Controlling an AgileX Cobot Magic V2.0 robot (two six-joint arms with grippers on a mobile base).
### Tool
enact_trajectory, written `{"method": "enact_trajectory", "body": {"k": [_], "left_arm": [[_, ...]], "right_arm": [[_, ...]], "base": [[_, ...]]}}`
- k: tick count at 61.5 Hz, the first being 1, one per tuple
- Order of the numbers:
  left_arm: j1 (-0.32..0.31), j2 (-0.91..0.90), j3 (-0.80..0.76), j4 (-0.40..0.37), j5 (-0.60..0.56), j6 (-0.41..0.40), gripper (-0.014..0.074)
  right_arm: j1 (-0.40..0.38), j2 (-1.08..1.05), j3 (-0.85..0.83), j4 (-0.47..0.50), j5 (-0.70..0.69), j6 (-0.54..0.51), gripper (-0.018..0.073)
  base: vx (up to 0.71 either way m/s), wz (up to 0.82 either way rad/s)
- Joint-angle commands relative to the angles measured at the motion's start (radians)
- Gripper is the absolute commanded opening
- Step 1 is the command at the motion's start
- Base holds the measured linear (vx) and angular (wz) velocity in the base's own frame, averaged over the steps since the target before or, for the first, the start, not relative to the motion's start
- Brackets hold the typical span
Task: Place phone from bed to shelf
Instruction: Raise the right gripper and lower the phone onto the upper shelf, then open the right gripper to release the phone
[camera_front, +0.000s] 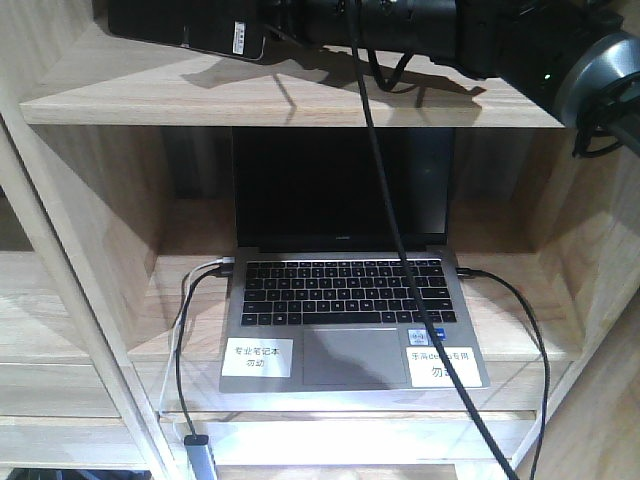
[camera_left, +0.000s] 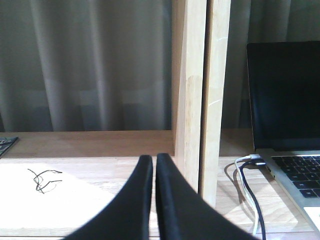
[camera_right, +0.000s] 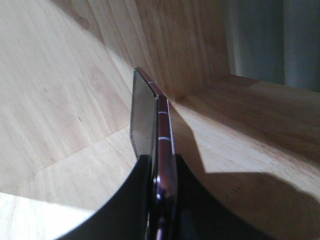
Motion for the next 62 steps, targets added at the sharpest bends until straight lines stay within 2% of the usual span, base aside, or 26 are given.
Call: {"method": "enact_trajectory", "body": {"k": [1,15,20,25,43,62], "left_arm": [[0.003,-0.006,-0.025,-0.010,-0.072,-0.009,0.0001],[0.003,-0.006,-0.025,-0.010,-0.072,-0.009,0.0001],[0.003,-0.006,-0.025,-0.010,-0.072,-0.009,0.0001],[0.003,-0.006,-0.025,-0.010,-0.072,-0.009,0.0001],[0.003,-0.006,-0.025,-0.010,-0.072,-0.009,0.0001],[0.003,-0.006,-0.025,-0.010,-0.072,-0.009,0.0001]], "right_arm": [[-0.003,-0.039,-0.027,0.019,-0.032,-0.015,0.0211],[-0.003,-0.039,-0.027,0.019,-0.064,-0.015,0.0583],[-0.003,-0.041,-0.027,0.019,-0.073,-0.015,0.0680],[-0.003,-0.044,-0.027,0.003,-0.081,-0.015,0.0729],[-0.003,-0.057,-0.028,-0.033,-0.081,-0.015,0.0683],[-0.003,-0.102,-0.027,-0.034,-0.077,-0.015,0.0540]], "base": [[0.00,0.00],[0.00,0.00],[0.00,0.00],[0.00,0.00],[0.00,0.00],[0.00,0.00]]}}
